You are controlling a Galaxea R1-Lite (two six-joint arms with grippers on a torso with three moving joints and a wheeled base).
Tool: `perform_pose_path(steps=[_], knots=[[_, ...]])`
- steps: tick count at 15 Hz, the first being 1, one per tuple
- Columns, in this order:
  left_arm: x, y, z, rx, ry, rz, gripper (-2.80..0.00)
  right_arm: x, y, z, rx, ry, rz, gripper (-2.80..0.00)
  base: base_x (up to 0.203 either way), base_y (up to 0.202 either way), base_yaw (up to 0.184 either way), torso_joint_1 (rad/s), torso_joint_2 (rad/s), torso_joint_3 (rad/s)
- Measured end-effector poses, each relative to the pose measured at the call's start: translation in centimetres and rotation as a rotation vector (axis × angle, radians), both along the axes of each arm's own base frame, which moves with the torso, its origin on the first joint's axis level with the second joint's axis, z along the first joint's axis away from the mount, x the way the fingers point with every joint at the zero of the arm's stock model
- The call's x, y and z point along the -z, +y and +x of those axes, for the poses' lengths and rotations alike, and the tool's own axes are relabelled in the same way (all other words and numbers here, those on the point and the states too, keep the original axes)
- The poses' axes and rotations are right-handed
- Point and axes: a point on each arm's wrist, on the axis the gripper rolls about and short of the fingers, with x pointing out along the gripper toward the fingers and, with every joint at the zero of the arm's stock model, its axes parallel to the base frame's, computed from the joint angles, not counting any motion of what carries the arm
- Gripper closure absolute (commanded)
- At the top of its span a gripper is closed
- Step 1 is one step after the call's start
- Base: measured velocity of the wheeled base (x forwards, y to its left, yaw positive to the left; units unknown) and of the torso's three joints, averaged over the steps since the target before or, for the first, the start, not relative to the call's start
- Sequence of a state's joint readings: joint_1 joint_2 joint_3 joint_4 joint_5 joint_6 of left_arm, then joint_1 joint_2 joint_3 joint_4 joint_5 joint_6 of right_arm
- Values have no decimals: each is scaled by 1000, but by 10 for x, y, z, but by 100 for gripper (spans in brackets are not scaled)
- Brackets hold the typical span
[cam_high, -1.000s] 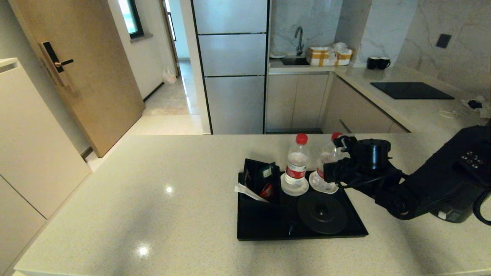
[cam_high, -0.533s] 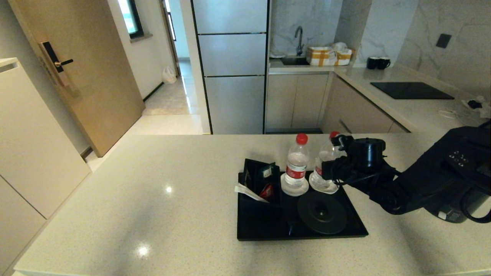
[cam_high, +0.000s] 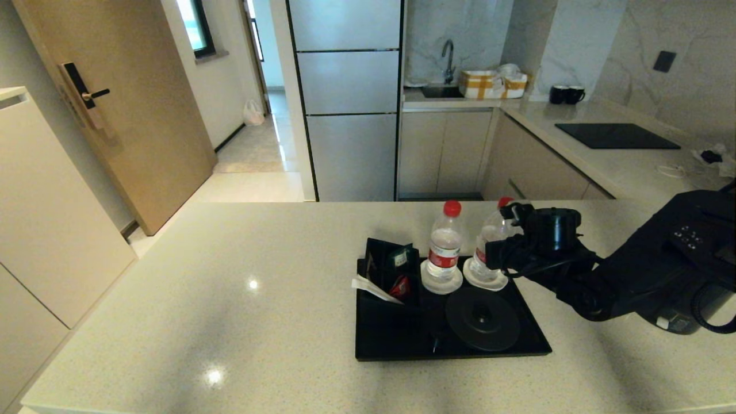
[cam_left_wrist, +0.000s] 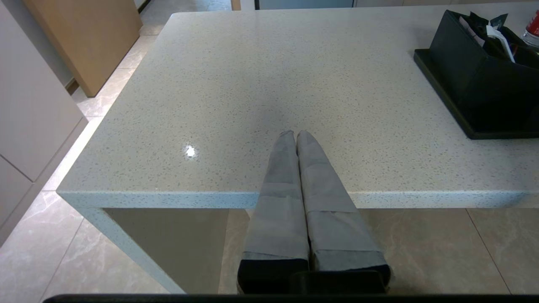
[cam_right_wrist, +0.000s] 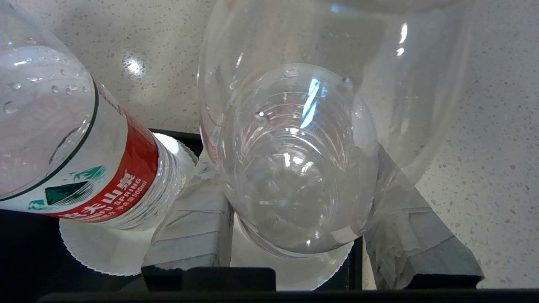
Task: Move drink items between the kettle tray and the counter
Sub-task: Return the bottled water to its original position
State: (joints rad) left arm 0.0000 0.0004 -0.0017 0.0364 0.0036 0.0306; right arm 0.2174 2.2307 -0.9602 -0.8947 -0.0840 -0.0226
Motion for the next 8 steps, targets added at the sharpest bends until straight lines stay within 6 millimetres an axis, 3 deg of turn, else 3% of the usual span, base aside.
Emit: perform_pose_path(steps=[4,5,8], knots=[[0,0,0,-1,1,0,0,-2,-1,-3,-4,4,0,0,0,0,0,0,0,0],[0,0,0,-1,1,0,0,-2,-1,-4,-5,7,1,-280,0,0,0,0,0,0],[0,0,0,0,0,0,0,-2,-1,-6,-3,10,-1,-280,0,0,0,0,0,0]])
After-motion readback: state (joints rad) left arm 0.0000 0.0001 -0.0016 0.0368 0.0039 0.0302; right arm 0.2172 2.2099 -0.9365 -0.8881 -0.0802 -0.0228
